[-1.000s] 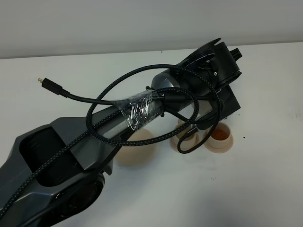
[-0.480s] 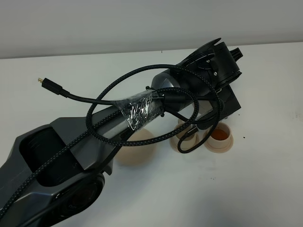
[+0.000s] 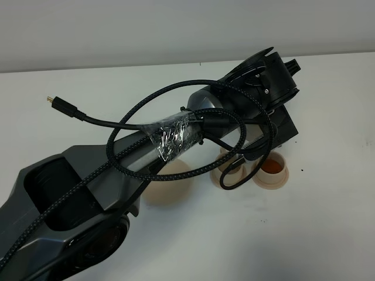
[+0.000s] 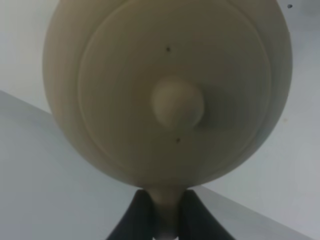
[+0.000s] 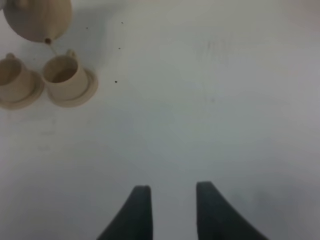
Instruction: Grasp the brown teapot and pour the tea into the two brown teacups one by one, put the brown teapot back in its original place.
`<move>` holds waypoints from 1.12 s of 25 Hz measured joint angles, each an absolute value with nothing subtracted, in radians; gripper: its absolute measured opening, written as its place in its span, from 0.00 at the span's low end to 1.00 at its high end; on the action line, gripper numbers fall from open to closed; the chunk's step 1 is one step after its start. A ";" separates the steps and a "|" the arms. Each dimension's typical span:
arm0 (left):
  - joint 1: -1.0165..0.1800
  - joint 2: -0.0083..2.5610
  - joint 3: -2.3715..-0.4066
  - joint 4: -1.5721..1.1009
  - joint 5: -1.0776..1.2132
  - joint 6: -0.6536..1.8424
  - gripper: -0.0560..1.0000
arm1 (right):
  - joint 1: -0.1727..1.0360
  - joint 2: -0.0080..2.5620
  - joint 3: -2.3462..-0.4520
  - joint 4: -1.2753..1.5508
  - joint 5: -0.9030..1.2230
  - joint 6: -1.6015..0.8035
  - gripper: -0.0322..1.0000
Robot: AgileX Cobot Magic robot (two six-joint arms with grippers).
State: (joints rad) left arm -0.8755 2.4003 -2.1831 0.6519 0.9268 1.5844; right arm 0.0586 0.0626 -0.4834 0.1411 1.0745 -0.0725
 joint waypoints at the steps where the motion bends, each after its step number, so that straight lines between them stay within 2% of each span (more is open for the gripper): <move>1: -0.875 2.400 -2.183 0.652 0.927 1.584 0.17 | 0.059 0.063 -0.483 0.141 1.075 -0.072 0.26; 28: -0.875 2.400 -2.183 0.652 0.927 1.585 0.17 | 0.059 0.063 -0.483 0.141 1.075 -0.072 0.26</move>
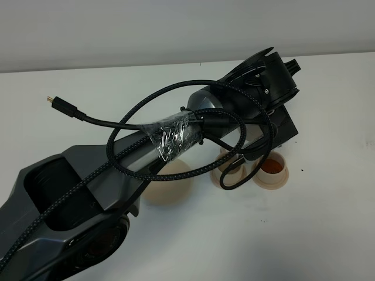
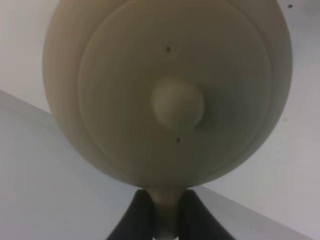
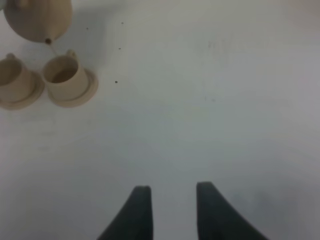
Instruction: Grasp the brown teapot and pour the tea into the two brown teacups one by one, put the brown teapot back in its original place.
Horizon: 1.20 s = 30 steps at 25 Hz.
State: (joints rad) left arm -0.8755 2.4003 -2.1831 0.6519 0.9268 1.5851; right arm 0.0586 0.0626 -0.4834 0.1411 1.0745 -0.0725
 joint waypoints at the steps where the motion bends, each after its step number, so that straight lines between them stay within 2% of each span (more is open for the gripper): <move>1: -0.875 2.400 -2.183 0.652 0.927 1.585 0.17 | 0.059 0.063 -0.483 0.141 1.075 -0.072 0.26; 30: -0.880 2.400 -2.183 0.652 0.935 1.644 0.17 | 0.059 0.063 -0.483 0.141 1.075 -0.072 0.26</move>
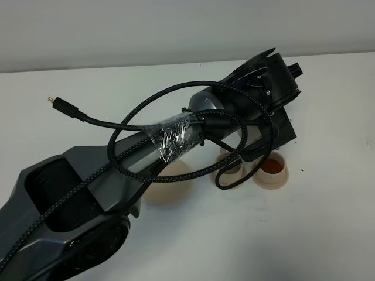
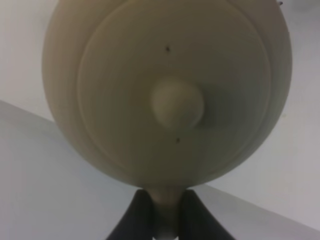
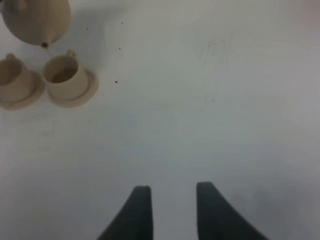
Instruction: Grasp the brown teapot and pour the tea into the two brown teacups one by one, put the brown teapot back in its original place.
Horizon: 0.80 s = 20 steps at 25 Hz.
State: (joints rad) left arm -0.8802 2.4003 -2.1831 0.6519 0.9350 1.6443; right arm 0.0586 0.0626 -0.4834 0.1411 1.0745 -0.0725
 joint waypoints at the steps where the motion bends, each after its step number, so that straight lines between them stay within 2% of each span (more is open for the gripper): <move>1: -0.881 2.400 -2.183 0.652 0.935 1.650 0.17 | 0.059 0.063 -0.483 0.141 1.075 -0.072 0.26; 20: -0.882 2.400 -2.183 0.669 0.939 1.686 0.17 | 0.059 0.063 -0.483 0.141 1.075 -0.072 0.26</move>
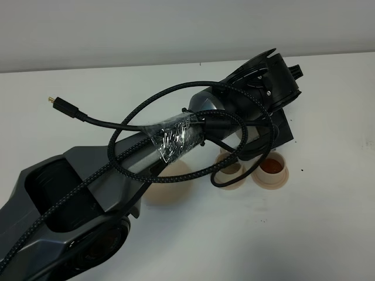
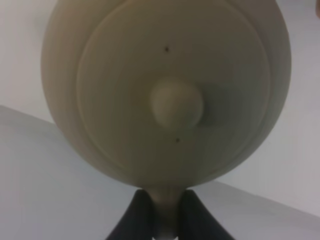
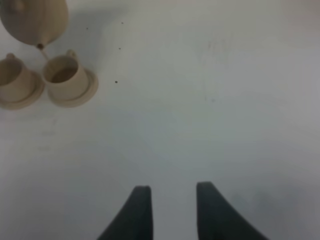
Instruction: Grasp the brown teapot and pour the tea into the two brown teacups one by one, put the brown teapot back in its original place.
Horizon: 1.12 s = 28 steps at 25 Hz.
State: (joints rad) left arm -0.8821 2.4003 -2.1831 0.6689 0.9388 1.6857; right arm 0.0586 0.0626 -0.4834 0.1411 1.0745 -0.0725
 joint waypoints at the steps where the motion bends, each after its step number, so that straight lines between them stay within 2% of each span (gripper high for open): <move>1: -0.882 2.400 -2.183 0.673 0.939 1.687 0.17 | 0.059 0.063 -0.483 0.141 1.075 -0.072 0.26; 28: -0.891 2.400 -2.183 0.657 0.929 1.687 0.17 | 0.059 0.063 -0.483 0.141 1.075 -0.072 0.26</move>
